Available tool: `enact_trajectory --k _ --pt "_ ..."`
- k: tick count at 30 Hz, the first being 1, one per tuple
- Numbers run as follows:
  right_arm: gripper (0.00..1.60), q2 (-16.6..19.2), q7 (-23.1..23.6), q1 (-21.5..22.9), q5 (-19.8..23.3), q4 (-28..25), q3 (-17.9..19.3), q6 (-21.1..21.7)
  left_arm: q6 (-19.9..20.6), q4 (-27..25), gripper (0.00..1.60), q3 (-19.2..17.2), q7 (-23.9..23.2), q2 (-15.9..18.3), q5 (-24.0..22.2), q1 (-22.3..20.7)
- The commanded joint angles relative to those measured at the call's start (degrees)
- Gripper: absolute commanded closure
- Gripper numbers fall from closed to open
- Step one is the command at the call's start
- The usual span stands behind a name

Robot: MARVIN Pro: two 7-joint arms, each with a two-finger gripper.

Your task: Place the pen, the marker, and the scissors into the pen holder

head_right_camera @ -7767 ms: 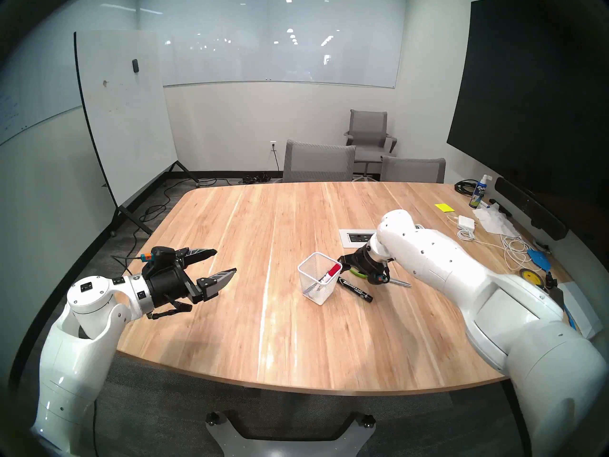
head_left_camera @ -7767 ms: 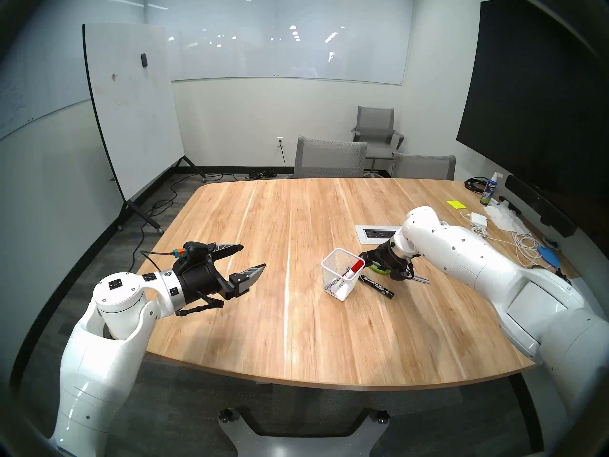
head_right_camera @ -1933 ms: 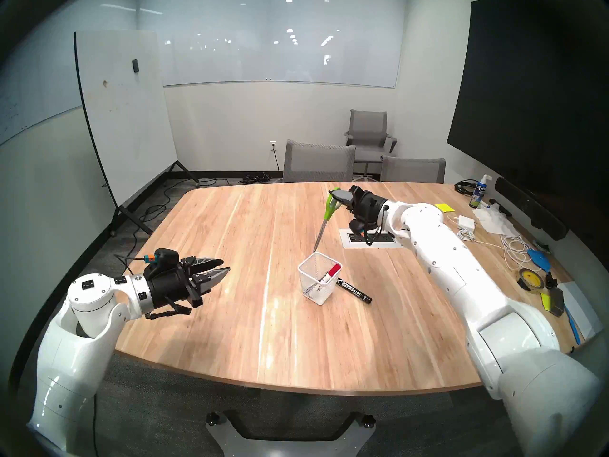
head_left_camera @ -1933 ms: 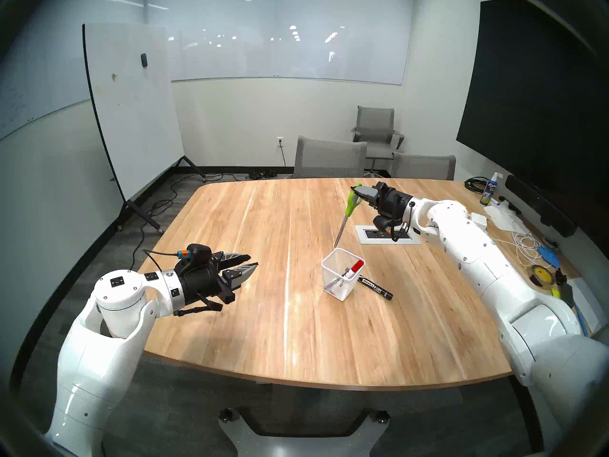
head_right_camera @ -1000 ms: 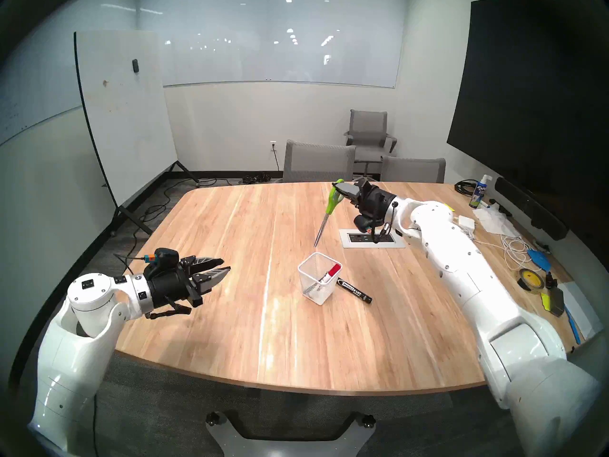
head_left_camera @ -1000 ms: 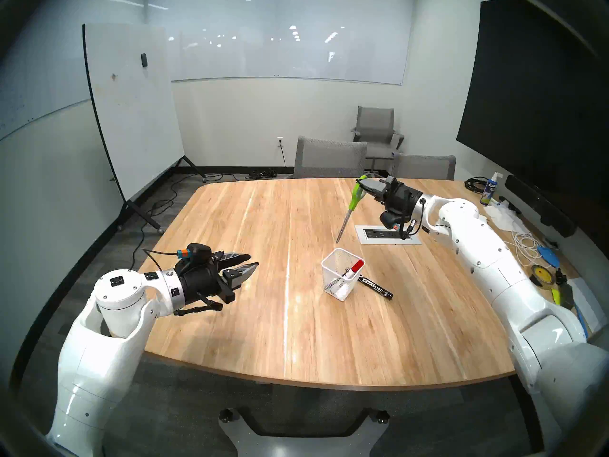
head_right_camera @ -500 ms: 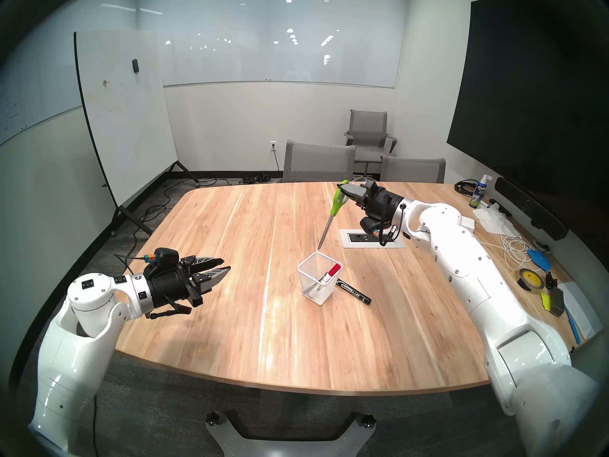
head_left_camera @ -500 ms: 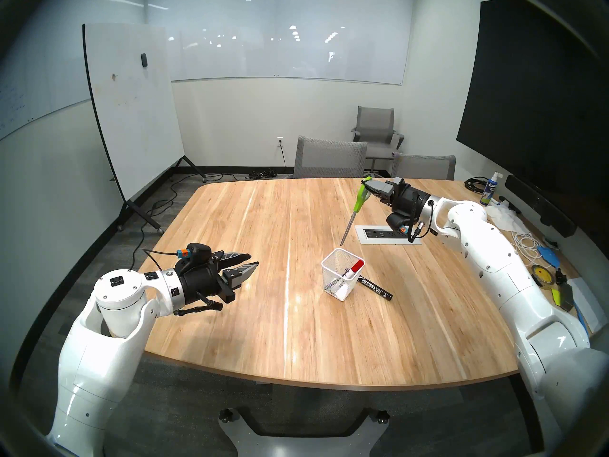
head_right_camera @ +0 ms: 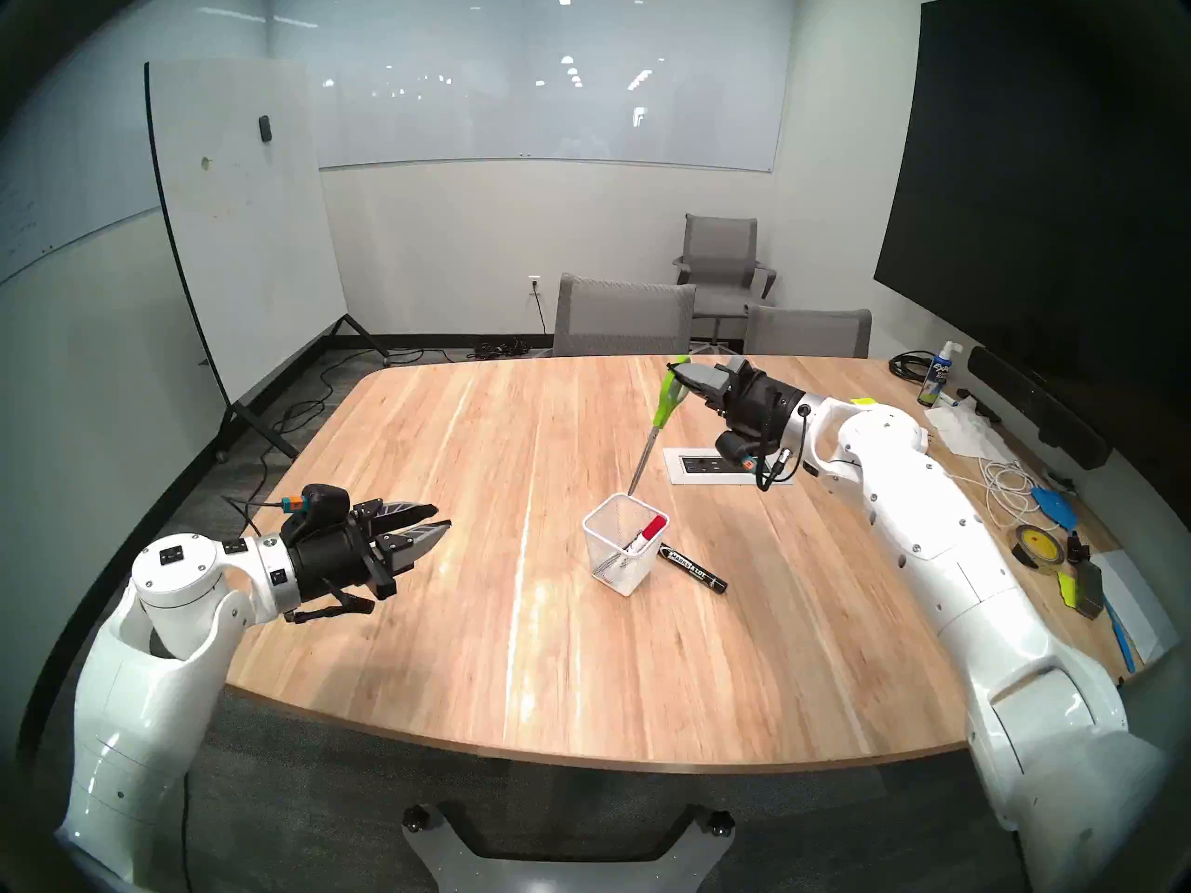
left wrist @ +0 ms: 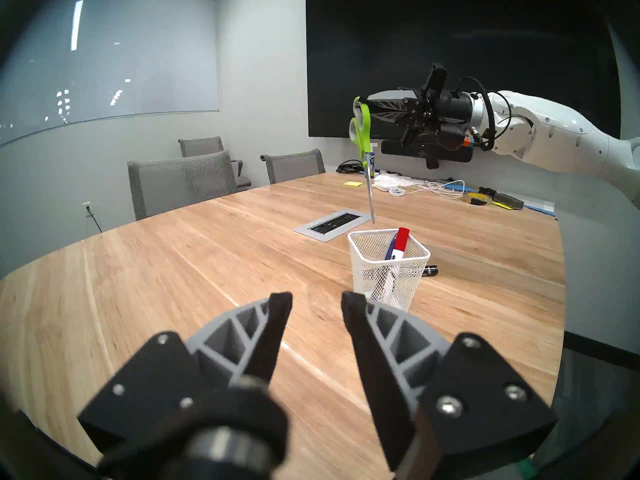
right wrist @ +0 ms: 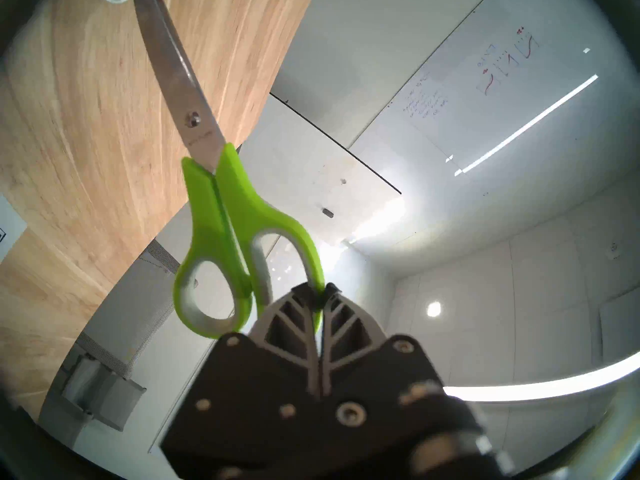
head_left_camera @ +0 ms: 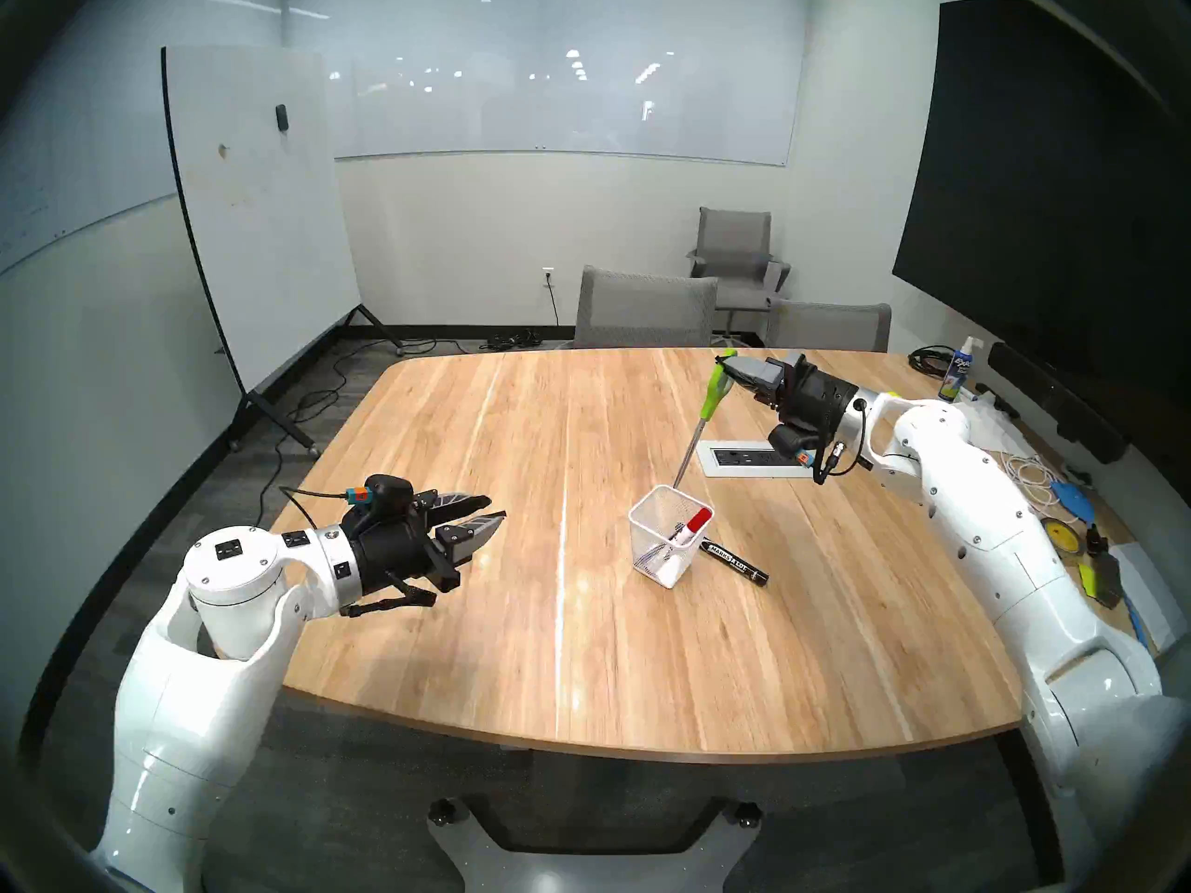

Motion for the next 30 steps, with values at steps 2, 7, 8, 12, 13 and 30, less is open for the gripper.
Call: enact_trajectory --k 2,7,8,12,13,30 --pt "1.6 1.4 0.33 -1.2 0.59 -3.84 1.57 0.63 -0.14 -1.08 0.67 -0.24 0.13 0.03 0.06 -0.28" --pt "1.6 1.11 0.5 -1.59 -0.37 -4.19 0.88 0.96 -0.13 -1.09 0.67 -0.26 0.11 0.0 0.09 -0.28" --pt "1.6 0.95 0.56 -1.75 -0.45 -4.35 0.79 1.14 -0.12 -1.09 0.67 -0.26 0.11 0.0 0.1 -0.28" --pt "1.6 0.42 0.44 -1.86 -1.3 -4.56 0.14 1.66 -0.12 -1.08 0.67 -0.27 0.09 -0.02 0.11 -0.28" --pt "1.6 0.33 0.5 -1.8 -1.53 -4.57 -0.01 1.79 -0.12 -1.08 0.67 -0.27 0.08 -0.02 0.12 -0.28" --pt "1.6 -0.06 -0.25 -2.93 -4.81 -5.88 -0.73 2.16 -0.09 -1.09 0.67 -0.32 0.02 -0.1 0.2 -0.29"
